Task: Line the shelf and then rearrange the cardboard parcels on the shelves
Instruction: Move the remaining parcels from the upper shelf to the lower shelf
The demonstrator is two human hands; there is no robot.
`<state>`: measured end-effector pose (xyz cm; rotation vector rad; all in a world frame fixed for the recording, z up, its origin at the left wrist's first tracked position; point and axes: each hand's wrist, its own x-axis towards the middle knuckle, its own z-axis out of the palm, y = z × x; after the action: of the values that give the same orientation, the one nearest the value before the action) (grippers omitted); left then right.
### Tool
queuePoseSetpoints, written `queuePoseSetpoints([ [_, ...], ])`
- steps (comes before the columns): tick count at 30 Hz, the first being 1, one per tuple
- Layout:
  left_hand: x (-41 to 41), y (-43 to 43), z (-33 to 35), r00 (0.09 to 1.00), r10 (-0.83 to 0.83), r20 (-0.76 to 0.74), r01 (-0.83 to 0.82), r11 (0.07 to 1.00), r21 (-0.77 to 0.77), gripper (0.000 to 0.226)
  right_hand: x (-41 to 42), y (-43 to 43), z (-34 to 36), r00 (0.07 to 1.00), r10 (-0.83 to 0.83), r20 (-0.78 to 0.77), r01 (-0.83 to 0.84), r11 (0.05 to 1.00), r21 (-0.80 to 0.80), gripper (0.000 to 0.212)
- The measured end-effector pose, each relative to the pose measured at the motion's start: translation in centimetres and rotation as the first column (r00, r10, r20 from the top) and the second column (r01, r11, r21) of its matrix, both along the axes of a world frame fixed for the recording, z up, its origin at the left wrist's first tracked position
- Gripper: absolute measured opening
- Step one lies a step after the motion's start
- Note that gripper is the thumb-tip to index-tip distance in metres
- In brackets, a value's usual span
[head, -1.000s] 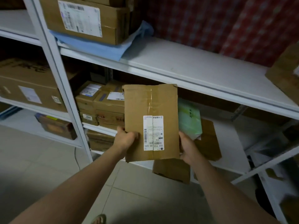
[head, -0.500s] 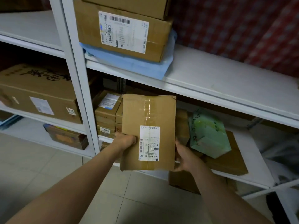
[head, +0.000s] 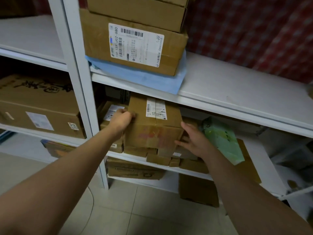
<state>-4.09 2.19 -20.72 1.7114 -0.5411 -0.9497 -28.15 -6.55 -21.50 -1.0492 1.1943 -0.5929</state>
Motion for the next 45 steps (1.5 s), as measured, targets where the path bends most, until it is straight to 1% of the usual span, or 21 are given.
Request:
queuePoseSetpoints([
  [2,1.4,-0.6,0.3,1.000,0.004,0.003,-0.004,0.999,-0.044,0.044,2.0,-0.9,-0.2,0.996,-0.079,0.049,0.082,0.994,-0.067,0.051],
  [4,3.0,-1.4,0.2,0.998,0.029,0.047,-0.026,0.997,-0.078,0.050,4.7,-1.0,-0.2,0.998,-0.043,0.047,0.049,0.988,-0.143,0.053],
  [7,4.9,-2.4,-0.2,0.992,0.007,0.125,0.003,0.996,-0.085,0.061,8.6,-0.9,-0.7,1.000,-0.009,0.000,0.009,0.991,-0.130,0.059],
  [9,6.0,-3.0,-0.8,0.983,-0.019,0.181,0.024,0.999,-0.024,0.066,10.6,-0.7,-2.0,0.998,0.040,-0.056,-0.048,0.987,-0.155,0.063],
  [13,7.0,-3.5,-1.4,0.926,0.000,0.376,-0.058,0.988,0.144,0.055,12.8,-0.4,-3.1,0.976,0.105,-0.191,-0.141,0.973,-0.184,0.065],
  [15,7.3,-3.6,-1.6,0.885,0.002,0.466,-0.107,0.974,0.199,0.054,13.7,-0.6,-3.4,0.971,0.149,-0.189,-0.183,0.966,-0.180,0.066],
  [18,7.0,-3.8,-1.5,0.845,-0.012,0.534,-0.159,0.949,0.273,0.054,14.1,-0.9,-3.6,0.968,0.175,-0.179,-0.206,0.964,-0.171,0.068],
  [19,6.6,-3.8,-1.3,0.817,-0.032,0.576,-0.191,0.927,0.323,0.053,14.1,-1.2,-3.8,0.964,0.183,-0.191,-0.216,0.961,-0.170,0.068],
  [21,5.2,-4.1,-0.7,0.715,-0.103,0.691,-0.282,0.863,0.420,0.052,13.8,-1.4,-3.8,0.951,0.217,-0.221,-0.257,0.952,-0.169,0.067],
  [23,3.3,-4.6,0.1,0.593,-0.142,0.792,-0.318,0.862,0.393,0.050,13.3,-1.5,-3.5,0.935,0.253,-0.249,-0.305,0.932,-0.198,0.064],
  [26,-0.4,-5.6,1.5,0.484,-0.171,0.858,-0.186,0.938,0.292,0.044,11.2,-1.6,-2.3,0.936,0.201,-0.290,-0.285,0.915,-0.286,0.046],
  [28,-3.8,-6.5,2.4,0.413,-0.257,0.873,-0.042,0.953,0.301,0.036,8.3,-2.4,-1.7,0.945,0.067,-0.321,-0.190,0.909,-0.370,0.023],
  [29,-5.7,-7.0,2.7,0.366,-0.331,0.870,0.058,0.941,0.334,0.032,6.6,-2.8,-1.4,0.945,-0.031,-0.325,-0.114,0.901,-0.418,0.018],
  [31,-10.2,-8.1,4.0,0.284,-0.500,0.818,0.320,0.854,0.411,0.029,2.1,-4.0,-0.3,0.923,-0.261,-0.284,0.084,0.855,-0.511,0.028],
  [32,-12.4,-8.6,4.6,0.252,-0.582,0.773,0.450,0.778,0.439,0.028,-0.4,-4.4,0.4,0.888,-0.368,-0.275,0.166,0.815,-0.554,0.032],
  [34,-16.6,-9.4,5.9,0.173,-0.689,0.704,0.629,0.628,0.459,0.029,-5.3,-4.7,2.2,0.782,-0.554,-0.287,0.267,0.713,-0.648,0.036],
  [37,-24.4,-11.0,9.4,0.050,-0.712,0.700,0.750,0.490,0.445,0.031,-14.0,-5.3,4.9,0.641,-0.730,-0.235,0.391,0.574,-0.720,0.040],
  [39,-29.7,-11.8,11.9,-0.001,-0.671,0.741,0.791,0.453,0.411,0.030,-19.1,-6.0,6.7,0.533,-0.836,-0.132,0.515,0.444,-0.733,0.039],
  [41,-35.2,-12.8,14.0,-0.007,-0.600,0.800,0.828,0.445,0.341,0.026,-24.6,-6.6,9.1,0.430,-0.901,-0.056,0.594,0.329,-0.734,0.039],
  [43,-39.2,-14.2,15.2,0.068,-0.564,0.823,0.862,0.449,0.237,0.023,-29.3,-7.5,11.1,0.398,-0.917,-0.030,0.633,0.298,-0.714,0.031],
  [45,-43.5,-16.2,15.9,0.170,-0.561,0.810,0.887,0.446,0.123,0.023,-34.3,-8.7,12.7,0.369,-0.929,0.022,0.682,0.255,-0.685,0.023],
])
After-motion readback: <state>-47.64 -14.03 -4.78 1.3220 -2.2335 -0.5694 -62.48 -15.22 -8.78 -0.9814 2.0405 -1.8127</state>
